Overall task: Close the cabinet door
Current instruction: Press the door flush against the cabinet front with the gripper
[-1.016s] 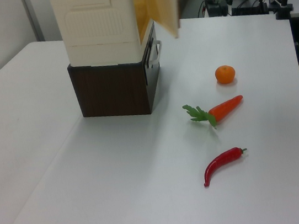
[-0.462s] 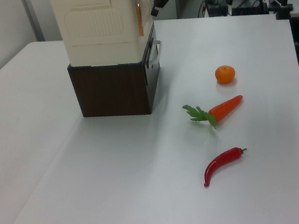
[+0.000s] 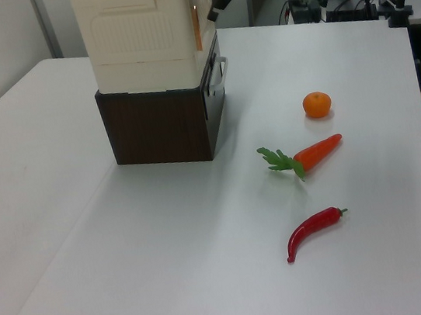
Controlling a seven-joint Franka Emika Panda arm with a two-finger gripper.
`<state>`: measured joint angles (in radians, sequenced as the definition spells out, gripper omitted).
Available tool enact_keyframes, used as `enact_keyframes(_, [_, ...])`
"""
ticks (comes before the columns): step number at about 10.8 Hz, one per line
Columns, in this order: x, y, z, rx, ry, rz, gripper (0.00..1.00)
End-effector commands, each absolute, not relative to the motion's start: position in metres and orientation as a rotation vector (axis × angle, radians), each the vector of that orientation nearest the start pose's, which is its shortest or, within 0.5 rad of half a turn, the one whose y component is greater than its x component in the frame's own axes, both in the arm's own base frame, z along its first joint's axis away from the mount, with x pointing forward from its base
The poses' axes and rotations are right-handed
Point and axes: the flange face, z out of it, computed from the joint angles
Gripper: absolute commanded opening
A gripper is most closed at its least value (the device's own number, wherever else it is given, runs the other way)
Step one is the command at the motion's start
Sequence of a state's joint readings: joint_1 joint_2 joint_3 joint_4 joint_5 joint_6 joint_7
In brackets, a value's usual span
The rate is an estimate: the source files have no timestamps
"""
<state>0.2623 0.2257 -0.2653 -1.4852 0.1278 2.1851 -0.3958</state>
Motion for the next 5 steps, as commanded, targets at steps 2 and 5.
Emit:
enact_keyframes(2, [0.607, -0.001, 0.609, -3.015, -0.454, -0.2, 0.02])
enact_keyframes(5, [0.582, -0.004, 0.607, -3.048, 0.022, 0.062, 0.04])
